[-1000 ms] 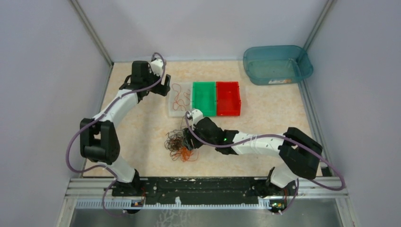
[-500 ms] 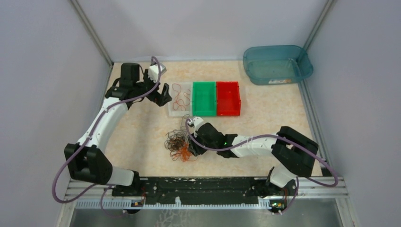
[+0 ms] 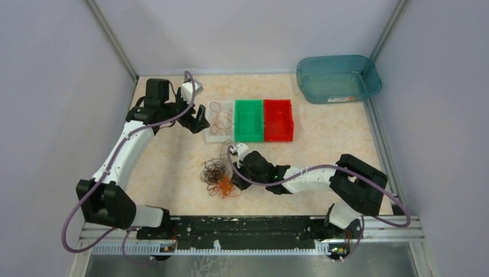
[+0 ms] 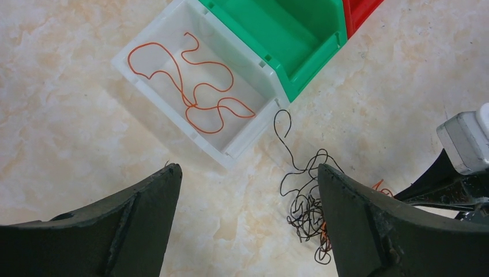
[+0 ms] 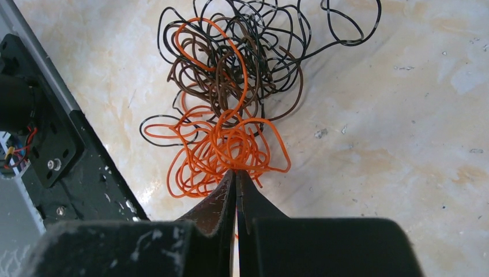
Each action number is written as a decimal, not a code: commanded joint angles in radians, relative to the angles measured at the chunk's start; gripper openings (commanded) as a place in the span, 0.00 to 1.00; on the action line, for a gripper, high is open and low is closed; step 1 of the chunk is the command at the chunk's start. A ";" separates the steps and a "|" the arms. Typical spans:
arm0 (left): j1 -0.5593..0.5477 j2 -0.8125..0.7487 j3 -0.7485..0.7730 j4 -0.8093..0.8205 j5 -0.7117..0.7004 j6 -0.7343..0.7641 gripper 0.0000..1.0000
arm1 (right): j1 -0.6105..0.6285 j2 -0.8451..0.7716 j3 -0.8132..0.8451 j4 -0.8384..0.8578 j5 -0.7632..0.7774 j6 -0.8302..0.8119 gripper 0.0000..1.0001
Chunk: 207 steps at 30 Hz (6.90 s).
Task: Untangle the cables
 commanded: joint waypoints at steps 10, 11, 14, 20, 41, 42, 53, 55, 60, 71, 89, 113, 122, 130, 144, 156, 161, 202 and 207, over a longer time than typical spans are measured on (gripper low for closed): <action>0.003 -0.139 -0.008 -0.142 0.280 0.088 0.98 | -0.021 -0.271 0.094 -0.084 -0.129 0.023 0.00; 0.003 -0.158 -0.013 -0.163 0.319 0.109 0.99 | -0.022 -0.282 0.107 -0.098 -0.140 0.026 0.00; 0.002 -0.205 -0.034 -0.236 0.388 0.199 0.99 | -0.024 -0.302 0.142 -0.135 -0.157 0.024 0.00; 0.002 -0.278 -0.087 -0.241 0.376 0.228 0.98 | -0.026 -0.311 0.129 -0.186 -0.131 -0.021 0.23; 0.001 -0.304 -0.096 -0.225 0.308 0.210 0.99 | 0.009 -0.047 -0.051 -0.115 0.019 -0.095 0.41; 0.001 -0.308 -0.100 -0.225 0.305 0.212 0.99 | 0.010 -0.050 -0.052 -0.124 0.014 -0.089 0.40; 0.000 -0.314 -0.162 -0.252 0.289 0.295 0.99 | -0.053 -0.122 -0.029 -0.133 -0.219 0.129 0.01; 0.000 -0.321 -0.179 -0.248 0.290 0.300 0.99 | -0.053 -0.118 -0.019 -0.149 -0.224 0.127 0.00; 0.001 -0.340 -0.191 -0.257 0.284 0.311 0.99 | -0.051 -0.103 0.003 -0.163 -0.237 0.132 0.00; 0.000 -0.378 -0.223 -0.255 0.277 0.317 0.99 | -0.051 -0.180 0.065 -0.255 -0.110 0.025 0.00; 0.001 -0.452 -0.225 -0.246 0.462 0.195 1.00 | -0.050 -0.376 0.308 -0.230 -0.126 0.038 0.00; 0.000 -0.497 -0.298 -0.201 0.433 0.230 1.00 | 0.019 -0.164 0.107 -0.210 -0.034 -0.176 0.35; 0.000 -0.489 -0.280 -0.220 0.413 0.236 1.00 | 0.046 0.023 0.131 -0.122 -0.087 -0.231 0.33; 0.000 -0.491 -0.273 -0.241 0.401 0.253 1.00 | 0.054 0.075 0.123 -0.045 -0.024 -0.203 0.17; 0.000 -0.490 -0.276 -0.254 0.416 0.289 1.00 | 0.054 -0.278 0.076 -0.149 -0.058 -0.160 0.00; 0.000 -0.486 -0.269 -0.322 0.469 0.345 0.95 | 0.055 -0.416 0.172 -0.178 -0.104 -0.127 0.00; -0.001 -0.483 -0.266 -0.336 0.517 0.353 0.85 | 0.054 -0.374 0.221 -0.150 -0.143 -0.117 0.00; -0.009 -0.482 -0.258 -0.247 0.500 0.289 0.00 | 0.054 -0.378 0.218 -0.077 -0.092 -0.056 0.00; -0.009 -0.554 -0.224 -0.148 0.406 0.263 0.00 | 0.053 -0.452 0.113 -0.116 -0.012 -0.056 0.00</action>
